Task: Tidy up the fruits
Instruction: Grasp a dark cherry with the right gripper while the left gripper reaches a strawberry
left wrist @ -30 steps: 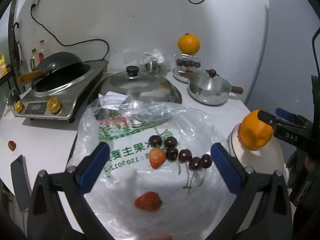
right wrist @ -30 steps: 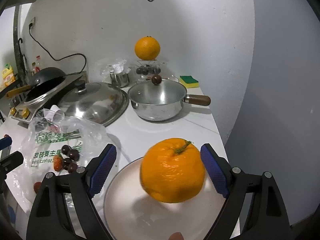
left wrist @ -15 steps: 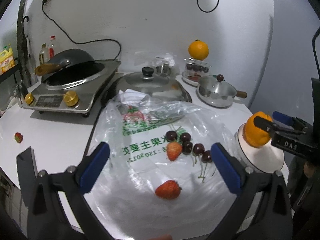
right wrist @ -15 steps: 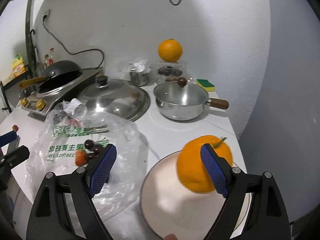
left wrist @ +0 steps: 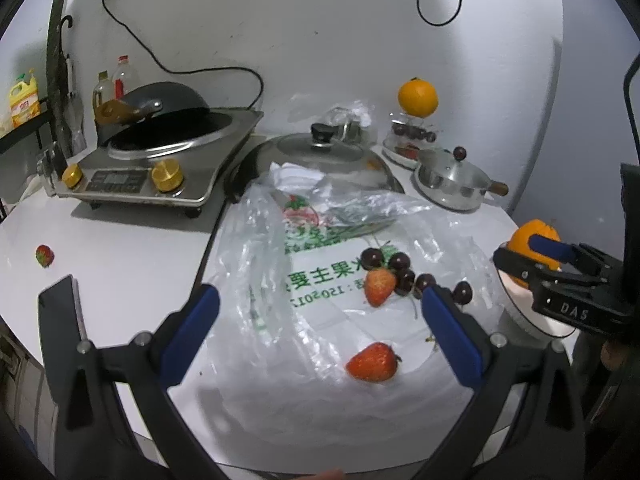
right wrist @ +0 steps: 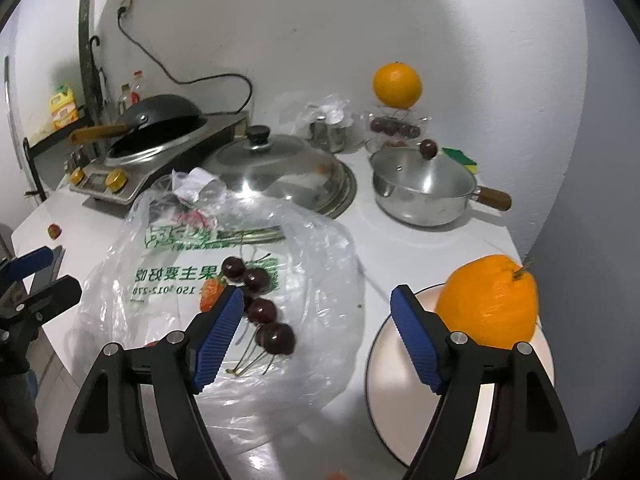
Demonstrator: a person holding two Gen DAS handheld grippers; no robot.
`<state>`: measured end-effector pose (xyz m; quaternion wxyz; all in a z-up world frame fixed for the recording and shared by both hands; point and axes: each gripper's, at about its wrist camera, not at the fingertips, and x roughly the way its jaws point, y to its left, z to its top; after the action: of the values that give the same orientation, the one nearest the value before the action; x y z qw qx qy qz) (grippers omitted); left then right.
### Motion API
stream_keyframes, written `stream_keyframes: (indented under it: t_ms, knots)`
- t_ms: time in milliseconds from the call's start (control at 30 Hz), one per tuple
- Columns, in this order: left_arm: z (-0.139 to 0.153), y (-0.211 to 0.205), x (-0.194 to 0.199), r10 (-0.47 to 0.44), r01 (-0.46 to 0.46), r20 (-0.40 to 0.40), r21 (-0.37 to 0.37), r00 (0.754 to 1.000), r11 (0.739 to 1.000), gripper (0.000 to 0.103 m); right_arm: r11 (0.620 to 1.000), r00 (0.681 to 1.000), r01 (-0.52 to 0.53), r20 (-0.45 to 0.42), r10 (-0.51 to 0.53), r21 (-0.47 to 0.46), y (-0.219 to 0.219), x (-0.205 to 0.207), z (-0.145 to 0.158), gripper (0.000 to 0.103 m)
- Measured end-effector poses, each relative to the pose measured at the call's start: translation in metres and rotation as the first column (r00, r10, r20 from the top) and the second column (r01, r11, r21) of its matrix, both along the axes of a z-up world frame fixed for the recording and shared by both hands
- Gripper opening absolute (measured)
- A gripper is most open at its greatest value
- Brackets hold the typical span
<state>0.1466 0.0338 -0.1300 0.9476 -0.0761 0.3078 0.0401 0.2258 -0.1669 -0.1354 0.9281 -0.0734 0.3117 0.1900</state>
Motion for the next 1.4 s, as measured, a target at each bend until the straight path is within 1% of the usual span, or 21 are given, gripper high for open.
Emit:
stream_keyframes:
  t_ms: [100,200,333,400,733,867,967,1100,1233,1300,1400]
  knots:
    - [-0.003,0.002,0.0,0.004,-0.004,-0.004,-0.001,1.0,1.0,0.102,1.0,0.999,-0.026,-0.019,0.026,-0.001,0.006,0.0,-0.005,0.062]
    - [-0.006,0.002,0.001,0.0,0.0,-0.011,-0.002,1.0,1.0,0.102,0.999,0.998,-0.053,-0.04,0.052,-0.004,0.012,0.001,-0.012,0.056]
    - [-0.01,0.002,0.002,-0.002,0.002,-0.02,-0.004,1.0,1.0,0.102,0.996,0.995,-0.09,-0.055,0.089,-0.013,0.02,-0.001,-0.02,0.052]
    - [-0.011,0.001,0.003,-0.004,0.004,-0.024,-0.004,1.0,1.0,0.102,0.995,0.993,-0.101,-0.06,0.099,-0.019,0.022,-0.001,-0.023,0.046]
    - [-0.018,-0.006,0.011,-0.03,0.03,-0.049,0.005,0.998,1.0,0.101,0.992,0.988,-0.126,-0.094,0.122,-0.031,0.025,0.005,-0.04,0.044]
    - [-0.023,-0.015,0.017,-0.053,0.055,-0.066,0.019,0.996,0.998,0.101,0.991,0.986,-0.133,-0.108,0.129,-0.027,0.023,0.009,-0.046,0.04]
    - [-0.025,-0.02,0.02,-0.065,0.068,-0.077,0.035,0.995,0.997,0.101,0.991,0.984,-0.134,-0.117,0.131,-0.02,0.02,0.011,-0.05,0.04]
    - [-0.028,-0.03,0.028,-0.09,0.096,-0.096,0.051,0.991,0.994,0.095,0.99,0.983,-0.138,-0.124,0.135,-0.014,0.018,0.014,-0.054,0.038]
    - [-0.028,-0.041,0.032,-0.121,0.128,-0.099,0.07,0.988,0.989,0.093,0.991,0.983,-0.134,-0.129,0.133,-0.003,0.013,0.015,-0.058,0.034]
    - [-0.029,-0.045,0.034,-0.133,0.141,-0.1,0.074,0.986,0.987,0.092,0.991,0.983,-0.131,-0.128,0.13,-0.002,0.01,0.016,-0.059,0.028]
    - [-0.033,-0.05,0.039,-0.152,0.16,-0.112,0.07,0.982,0.985,0.091,0.991,0.983,-0.132,-0.13,0.131,0.004,0.006,0.017,-0.061,0.028]
